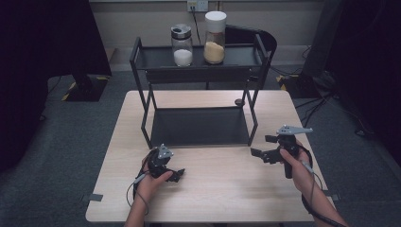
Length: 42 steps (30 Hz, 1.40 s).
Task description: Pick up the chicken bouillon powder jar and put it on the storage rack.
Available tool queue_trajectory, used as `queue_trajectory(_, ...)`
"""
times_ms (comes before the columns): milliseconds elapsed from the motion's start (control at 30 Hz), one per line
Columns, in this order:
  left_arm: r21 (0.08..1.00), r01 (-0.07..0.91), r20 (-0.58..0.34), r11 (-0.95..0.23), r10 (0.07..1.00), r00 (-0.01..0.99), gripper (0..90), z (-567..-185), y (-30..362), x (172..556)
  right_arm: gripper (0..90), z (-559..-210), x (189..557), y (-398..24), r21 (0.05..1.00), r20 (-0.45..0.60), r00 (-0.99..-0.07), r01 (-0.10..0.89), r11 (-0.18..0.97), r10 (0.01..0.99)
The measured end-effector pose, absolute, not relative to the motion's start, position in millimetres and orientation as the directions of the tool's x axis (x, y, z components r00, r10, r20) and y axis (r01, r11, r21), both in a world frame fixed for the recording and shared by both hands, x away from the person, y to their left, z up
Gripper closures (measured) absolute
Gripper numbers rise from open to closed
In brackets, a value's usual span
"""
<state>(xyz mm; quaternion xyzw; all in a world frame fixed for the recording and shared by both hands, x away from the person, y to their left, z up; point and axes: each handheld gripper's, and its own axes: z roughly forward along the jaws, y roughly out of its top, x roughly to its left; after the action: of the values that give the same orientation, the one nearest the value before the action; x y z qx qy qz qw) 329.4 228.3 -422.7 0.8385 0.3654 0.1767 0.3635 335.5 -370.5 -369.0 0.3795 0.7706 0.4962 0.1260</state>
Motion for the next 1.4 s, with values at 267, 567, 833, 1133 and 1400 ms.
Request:
queue_trajectory(267,0.739,0.484,0.031,-0.469,0.741,0.670,0.0,-422.7,228.3,329.4,1.8,-377.0,330.6,-377.6,0.856,0.177,-0.674,0.465,0.227,0.717)
queue_trajectory(567,0.739,0.484,0.031,-0.469,0.741,0.670,0.0,-422.7,228.3,329.4,1.7,-386.6,323.8,-384.7,0.849,0.170,-0.662,0.475,0.232,0.730)
queue_trajectory(833,0.739,0.484,0.030,-0.468,0.741,0.670,0.0,-422.7,228.3,329.4,1.8,-395.7,316.5,-394.3,0.843,0.174,-0.643,0.489,0.225,0.746)
queue_trajectory(1133,0.739,0.484,0.030,-0.469,0.741,0.670,0.0,-422.7,228.3,329.4,1.8,-405.1,309.8,-401.1,0.837,0.171,-0.628,0.499,0.225,0.760)
queue_trajectory(1400,0.739,0.485,0.030,-0.468,0.741,0.670,0.0,-422.8,228.3,329.4,1.8,-411.4,303.8,-407.8,0.829,0.171,-0.617,0.511,0.226,0.768)
